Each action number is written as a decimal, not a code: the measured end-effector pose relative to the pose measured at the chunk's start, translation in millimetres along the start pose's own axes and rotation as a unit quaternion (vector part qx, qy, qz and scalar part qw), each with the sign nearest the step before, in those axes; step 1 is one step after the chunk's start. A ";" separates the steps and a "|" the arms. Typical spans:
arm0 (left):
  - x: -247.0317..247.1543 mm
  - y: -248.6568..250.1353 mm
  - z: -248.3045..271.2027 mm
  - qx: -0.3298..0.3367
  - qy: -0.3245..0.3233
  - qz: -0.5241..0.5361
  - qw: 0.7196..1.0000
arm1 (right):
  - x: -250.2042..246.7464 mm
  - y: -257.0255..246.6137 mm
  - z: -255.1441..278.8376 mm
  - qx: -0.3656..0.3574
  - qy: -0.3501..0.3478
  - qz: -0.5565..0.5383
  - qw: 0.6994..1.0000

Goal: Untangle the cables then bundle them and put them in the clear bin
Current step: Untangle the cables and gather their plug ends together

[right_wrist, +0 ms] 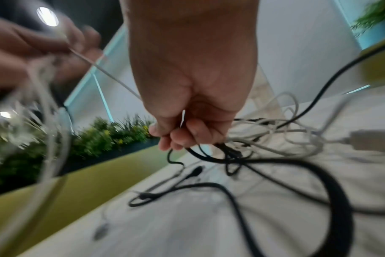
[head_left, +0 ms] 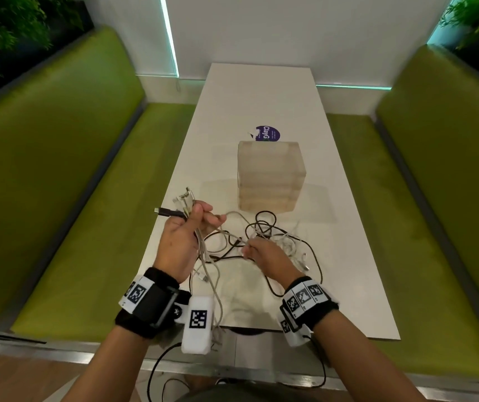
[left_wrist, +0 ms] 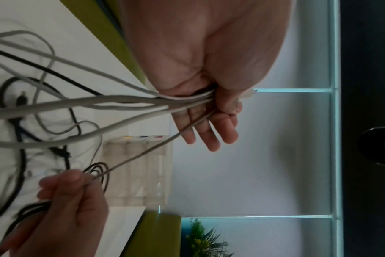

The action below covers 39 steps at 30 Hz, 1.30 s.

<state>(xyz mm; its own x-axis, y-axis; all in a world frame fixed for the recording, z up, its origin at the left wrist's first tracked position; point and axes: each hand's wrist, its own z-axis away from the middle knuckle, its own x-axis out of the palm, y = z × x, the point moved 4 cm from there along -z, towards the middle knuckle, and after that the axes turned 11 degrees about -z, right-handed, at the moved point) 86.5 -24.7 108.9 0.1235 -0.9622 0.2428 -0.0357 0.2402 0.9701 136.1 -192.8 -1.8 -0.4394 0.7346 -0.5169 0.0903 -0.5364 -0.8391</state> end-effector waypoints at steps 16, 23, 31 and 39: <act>-6.8 -32.3 -3.3 -0.093 0.025 -0.279 0.956 | -40.5 -30.2 -4.7 -0.086 0.089 -0.144 0.982; 36.2 -26.8 -2.6 -0.037 -0.042 -0.305 0.951 | -38.7 -47.8 4.0 -0.114 0.032 -0.189 0.975; 26.6 -26.6 -7.5 -0.075 -0.017 -0.290 0.954 | -41.3 -30.7 -2.2 -0.098 0.004 -0.045 0.994; -14.4 11.6 -11.7 -0.017 0.108 -0.080 0.991 | -55.2 19.9 -11.0 -0.044 0.060 0.046 0.996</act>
<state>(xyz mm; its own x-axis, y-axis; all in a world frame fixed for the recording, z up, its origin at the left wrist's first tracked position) 95.9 -6.6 116.8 0.3344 -0.9393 0.0770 0.0350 0.0940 0.9950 172.0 -239.5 8.2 -0.3164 0.7316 -0.6038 0.2061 -0.5683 -0.7966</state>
